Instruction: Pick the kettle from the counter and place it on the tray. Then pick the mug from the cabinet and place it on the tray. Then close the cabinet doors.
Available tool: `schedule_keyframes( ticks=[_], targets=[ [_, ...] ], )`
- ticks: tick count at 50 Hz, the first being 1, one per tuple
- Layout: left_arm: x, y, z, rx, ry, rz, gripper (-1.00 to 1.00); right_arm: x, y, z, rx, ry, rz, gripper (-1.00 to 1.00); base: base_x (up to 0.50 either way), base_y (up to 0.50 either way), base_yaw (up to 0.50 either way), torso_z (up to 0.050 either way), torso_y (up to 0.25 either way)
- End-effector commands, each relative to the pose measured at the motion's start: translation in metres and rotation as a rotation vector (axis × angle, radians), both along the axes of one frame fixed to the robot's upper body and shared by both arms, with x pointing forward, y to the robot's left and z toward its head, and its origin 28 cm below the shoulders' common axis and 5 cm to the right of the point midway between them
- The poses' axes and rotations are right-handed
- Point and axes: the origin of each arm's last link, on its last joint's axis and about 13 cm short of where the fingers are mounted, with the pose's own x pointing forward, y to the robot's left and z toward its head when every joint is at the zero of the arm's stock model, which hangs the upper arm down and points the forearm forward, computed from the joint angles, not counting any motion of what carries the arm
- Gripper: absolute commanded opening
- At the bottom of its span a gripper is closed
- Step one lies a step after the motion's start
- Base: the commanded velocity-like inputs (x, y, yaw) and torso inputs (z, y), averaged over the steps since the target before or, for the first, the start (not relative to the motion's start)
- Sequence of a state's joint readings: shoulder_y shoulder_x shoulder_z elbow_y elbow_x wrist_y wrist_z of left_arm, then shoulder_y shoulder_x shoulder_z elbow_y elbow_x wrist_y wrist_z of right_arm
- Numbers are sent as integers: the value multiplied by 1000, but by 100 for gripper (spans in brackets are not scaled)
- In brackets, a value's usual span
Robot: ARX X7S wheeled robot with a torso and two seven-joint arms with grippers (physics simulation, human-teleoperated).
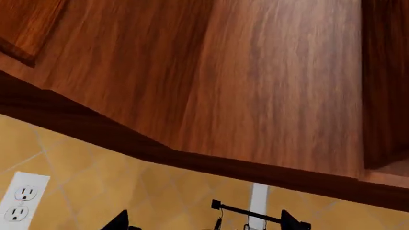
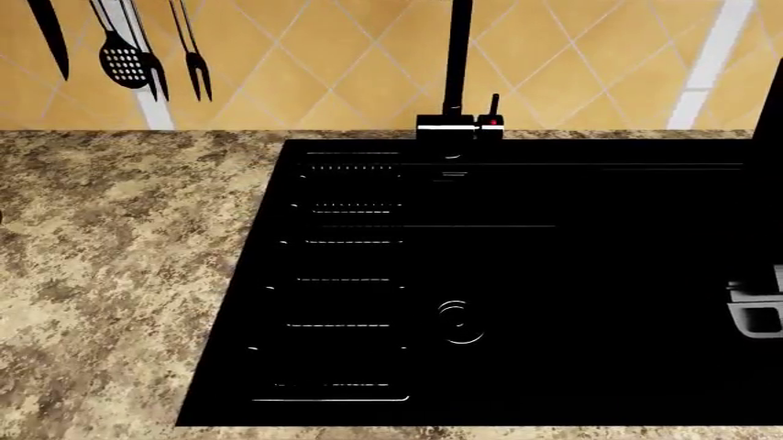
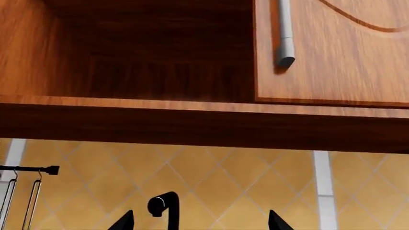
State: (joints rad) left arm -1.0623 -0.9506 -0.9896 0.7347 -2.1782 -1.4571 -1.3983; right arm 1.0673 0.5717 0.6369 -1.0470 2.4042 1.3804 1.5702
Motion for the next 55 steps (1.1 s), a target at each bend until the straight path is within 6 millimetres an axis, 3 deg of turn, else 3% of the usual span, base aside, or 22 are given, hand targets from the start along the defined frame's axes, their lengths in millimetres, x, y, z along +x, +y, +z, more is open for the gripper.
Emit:
schedule_keyframes(
  ticks=[1,16,30,40,55],
  targets=[
    [-1,23,30,-11,-52,127,100,0,1,1,-2,0,4,100,0,0,0,0,0],
    [-4,20,121,92,-173,3,100,-1,0,2,-1,0,8,100,0,0,0,0,0],
    [-3,-18,195,231,-191,-212,100,-2,-1,0,4,1,6,100,0,0,0,0,0],
    [3,-50,209,281,-199,-340,100,-7,-6,0,4,-12,6,100,0,0,0,0,0],
    [32,-85,206,313,-139,-482,100,-9,-9,-4,6,-12,-3,100,0,0,0,0,0]
  ],
)
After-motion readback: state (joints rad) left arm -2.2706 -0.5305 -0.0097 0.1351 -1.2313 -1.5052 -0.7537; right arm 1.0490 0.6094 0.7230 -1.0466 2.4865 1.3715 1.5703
